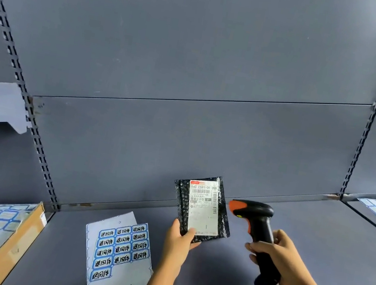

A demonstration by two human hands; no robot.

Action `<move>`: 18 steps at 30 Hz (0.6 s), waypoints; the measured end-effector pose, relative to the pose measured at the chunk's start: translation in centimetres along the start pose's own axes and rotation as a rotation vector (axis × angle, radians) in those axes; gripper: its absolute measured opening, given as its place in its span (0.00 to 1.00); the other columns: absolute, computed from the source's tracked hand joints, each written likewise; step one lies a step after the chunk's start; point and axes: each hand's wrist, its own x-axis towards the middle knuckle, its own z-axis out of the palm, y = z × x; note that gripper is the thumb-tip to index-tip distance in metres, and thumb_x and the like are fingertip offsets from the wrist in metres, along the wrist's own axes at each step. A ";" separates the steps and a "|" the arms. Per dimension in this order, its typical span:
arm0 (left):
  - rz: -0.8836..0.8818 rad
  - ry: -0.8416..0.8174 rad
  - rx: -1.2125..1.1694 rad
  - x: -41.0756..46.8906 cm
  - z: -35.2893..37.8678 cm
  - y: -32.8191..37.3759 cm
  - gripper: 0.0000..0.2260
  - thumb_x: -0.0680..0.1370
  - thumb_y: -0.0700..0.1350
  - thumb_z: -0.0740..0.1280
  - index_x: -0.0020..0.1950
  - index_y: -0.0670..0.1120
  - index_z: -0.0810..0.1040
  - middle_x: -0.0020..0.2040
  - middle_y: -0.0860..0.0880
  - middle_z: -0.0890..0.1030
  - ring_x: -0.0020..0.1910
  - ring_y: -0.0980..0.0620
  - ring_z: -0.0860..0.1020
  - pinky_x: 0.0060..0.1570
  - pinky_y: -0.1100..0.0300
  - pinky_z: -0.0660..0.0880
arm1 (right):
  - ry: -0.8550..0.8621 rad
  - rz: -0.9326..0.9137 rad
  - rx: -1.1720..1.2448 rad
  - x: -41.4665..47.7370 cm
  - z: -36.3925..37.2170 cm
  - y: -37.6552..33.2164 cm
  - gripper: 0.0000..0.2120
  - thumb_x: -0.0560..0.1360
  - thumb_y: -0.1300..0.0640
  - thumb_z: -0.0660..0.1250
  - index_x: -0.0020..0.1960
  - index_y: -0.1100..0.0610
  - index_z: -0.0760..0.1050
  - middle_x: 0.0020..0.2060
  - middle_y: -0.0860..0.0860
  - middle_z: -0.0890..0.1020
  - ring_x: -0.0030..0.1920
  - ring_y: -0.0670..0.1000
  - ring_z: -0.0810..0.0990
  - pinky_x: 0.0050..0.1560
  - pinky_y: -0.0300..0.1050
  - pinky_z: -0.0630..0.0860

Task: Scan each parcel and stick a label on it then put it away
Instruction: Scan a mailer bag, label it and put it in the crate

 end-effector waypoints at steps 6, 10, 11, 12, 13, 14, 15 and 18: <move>0.032 -0.015 0.009 -0.2 -0.1 0.2 0.11 0.78 0.33 0.59 0.57 0.44 0.73 0.55 0.49 0.79 0.53 0.51 0.79 0.41 0.64 0.79 | -0.057 -0.175 -0.116 -3.3 3.1 -0.9 0.15 0.71 0.71 0.68 0.51 0.63 0.64 0.41 0.57 0.77 0.35 0.53 0.74 0.40 0.47 0.71; 0.039 -0.012 -0.002 -0.4 0.0 0.1 0.11 0.78 0.33 0.59 0.55 0.46 0.74 0.56 0.46 0.80 0.54 0.49 0.79 0.43 0.60 0.80 | 0.005 -0.310 -0.224 -5.1 5.1 -0.4 0.13 0.73 0.66 0.67 0.46 0.59 0.62 0.33 0.55 0.73 0.32 0.53 0.72 0.31 0.44 0.69; 0.038 -0.012 -0.007 -0.4 0.0 0.1 0.11 0.78 0.33 0.59 0.54 0.46 0.74 0.56 0.46 0.80 0.53 0.49 0.79 0.43 0.60 0.80 | 0.020 -0.335 -0.235 -5.5 5.4 -0.3 0.13 0.74 0.65 0.67 0.45 0.59 0.61 0.32 0.55 0.73 0.31 0.53 0.71 0.29 0.43 0.68; 0.040 -0.014 -0.011 -0.4 0.0 0.2 0.11 0.78 0.33 0.59 0.54 0.46 0.74 0.55 0.46 0.80 0.53 0.49 0.80 0.43 0.60 0.80 | 0.027 -0.355 -0.240 -5.8 5.7 -0.3 0.13 0.74 0.64 0.66 0.45 0.59 0.61 0.32 0.56 0.73 0.30 0.53 0.71 0.27 0.43 0.67; 0.042 -0.016 -0.012 -0.5 0.0 0.2 0.11 0.78 0.33 0.59 0.54 0.45 0.74 0.55 0.45 0.80 0.53 0.49 0.80 0.44 0.60 0.80 | 0.033 -0.371 -0.239 -6.0 6.0 -0.4 0.12 0.75 0.64 0.66 0.46 0.59 0.60 0.32 0.56 0.73 0.29 0.53 0.70 0.25 0.42 0.67; 0.042 -0.018 -0.011 -0.5 0.0 0.1 0.10 0.78 0.33 0.59 0.54 0.45 0.74 0.55 0.45 0.80 0.53 0.49 0.80 0.44 0.59 0.80 | 0.037 -0.383 -0.232 -6.2 6.2 -0.4 0.12 0.75 0.64 0.65 0.46 0.59 0.60 0.31 0.56 0.73 0.28 0.52 0.69 0.24 0.42 0.67; 0.043 -0.022 -0.011 -0.5 0.0 0.1 0.10 0.78 0.33 0.59 0.55 0.44 0.74 0.55 0.45 0.80 0.53 0.49 0.80 0.45 0.58 0.80 | 0.041 -0.391 -0.224 -6.4 6.3 -0.6 0.12 0.75 0.64 0.65 0.45 0.58 0.60 0.31 0.56 0.72 0.28 0.53 0.69 0.22 0.41 0.67; 0.044 -0.032 -0.015 -0.3 -0.1 0.0 0.11 0.78 0.33 0.59 0.57 0.43 0.74 0.56 0.45 0.80 0.55 0.48 0.80 0.48 0.56 0.80 | 0.028 -0.395 -0.209 -6.7 6.6 -0.8 0.12 0.76 0.64 0.63 0.45 0.58 0.59 0.32 0.55 0.71 0.29 0.54 0.70 0.22 0.41 0.67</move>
